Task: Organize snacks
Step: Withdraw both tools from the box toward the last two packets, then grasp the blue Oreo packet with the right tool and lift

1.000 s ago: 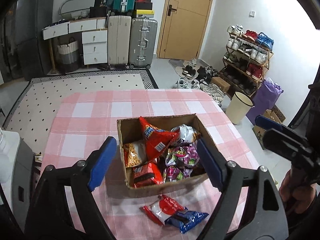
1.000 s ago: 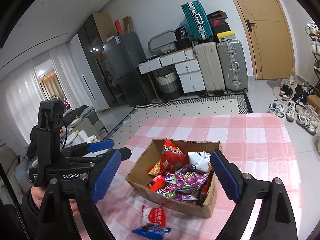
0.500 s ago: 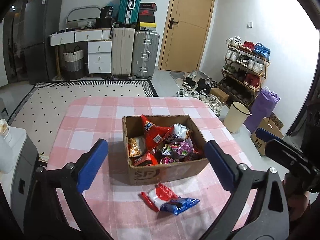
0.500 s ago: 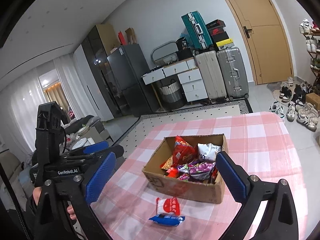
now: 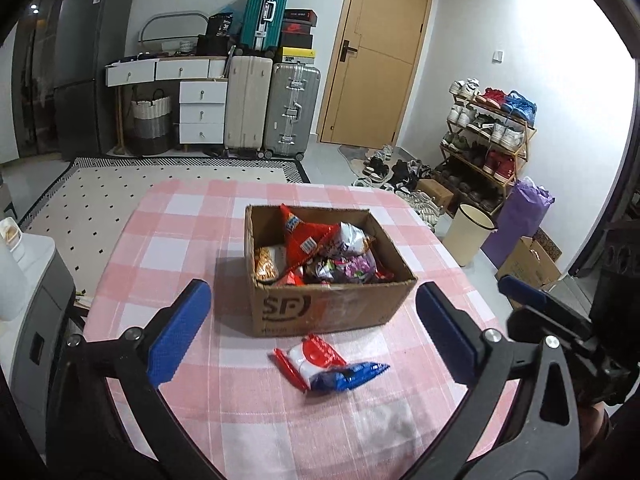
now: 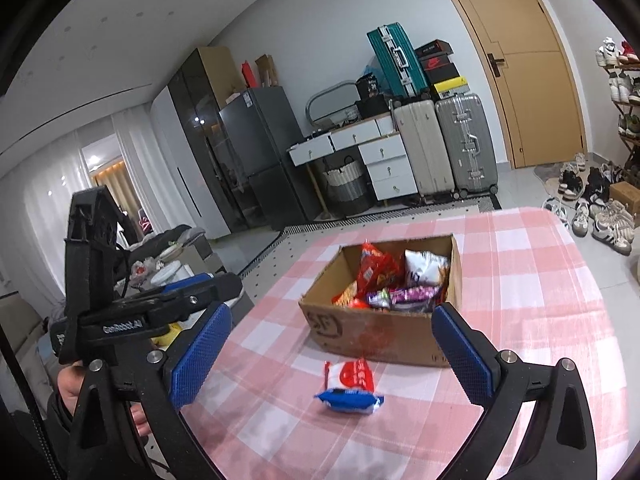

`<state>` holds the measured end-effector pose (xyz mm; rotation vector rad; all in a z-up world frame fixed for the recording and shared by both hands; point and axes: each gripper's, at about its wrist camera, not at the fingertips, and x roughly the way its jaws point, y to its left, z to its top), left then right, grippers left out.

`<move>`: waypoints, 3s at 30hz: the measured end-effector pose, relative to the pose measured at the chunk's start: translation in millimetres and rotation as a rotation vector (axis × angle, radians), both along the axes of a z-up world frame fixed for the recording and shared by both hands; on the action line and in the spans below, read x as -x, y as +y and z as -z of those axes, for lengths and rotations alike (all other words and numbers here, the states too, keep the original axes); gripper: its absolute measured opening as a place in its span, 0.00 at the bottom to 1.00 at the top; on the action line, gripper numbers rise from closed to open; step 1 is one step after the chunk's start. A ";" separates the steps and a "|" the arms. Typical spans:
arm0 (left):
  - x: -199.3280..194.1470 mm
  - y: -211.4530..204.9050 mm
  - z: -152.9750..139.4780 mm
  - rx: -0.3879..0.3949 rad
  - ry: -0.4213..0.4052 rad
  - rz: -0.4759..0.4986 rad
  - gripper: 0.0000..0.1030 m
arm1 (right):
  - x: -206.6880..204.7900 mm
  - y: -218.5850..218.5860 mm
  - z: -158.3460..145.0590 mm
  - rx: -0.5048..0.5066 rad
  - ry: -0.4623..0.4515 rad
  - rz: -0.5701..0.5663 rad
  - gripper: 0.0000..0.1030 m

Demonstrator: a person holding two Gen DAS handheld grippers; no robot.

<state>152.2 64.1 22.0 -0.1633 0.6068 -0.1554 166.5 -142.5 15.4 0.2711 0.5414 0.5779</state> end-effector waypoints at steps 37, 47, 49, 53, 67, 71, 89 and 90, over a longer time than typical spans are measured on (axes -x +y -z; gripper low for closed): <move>-0.7 56.4 167.3 0.134 0.214 -0.045 0.99 | -54.6 69.3 152.4 0.100 0.346 -0.110 0.95; -5.5 63.1 185.2 0.144 0.245 -0.055 0.99 | -71.7 76.1 173.8 0.107 0.401 -0.099 0.47; -7.8 64.3 188.8 0.152 0.257 -0.061 0.99 | -73.0 75.9 176.8 0.075 0.410 -0.116 0.45; -9.3 63.2 190.0 0.145 0.265 -0.067 0.99 | -68.7 74.3 174.2 0.052 0.398 -0.134 0.45; -28.1 28.9 189.9 0.087 0.302 -0.012 0.99 | -44.5 27.3 156.1 -0.016 0.356 -0.092 0.45; -44.9 14.1 189.7 0.075 0.316 0.003 0.99 | -38.9 9.1 156.6 -0.036 0.360 -0.062 0.45; -122.2 -43.8 209.1 -0.038 0.417 -0.042 0.97 | -30.4 -39.6 155.3 -0.111 0.355 -0.029 0.45; -125.7 -46.2 208.6 -0.047 0.419 -0.042 0.97 | -31.2 -38.3 156.5 -0.115 0.356 -0.031 0.45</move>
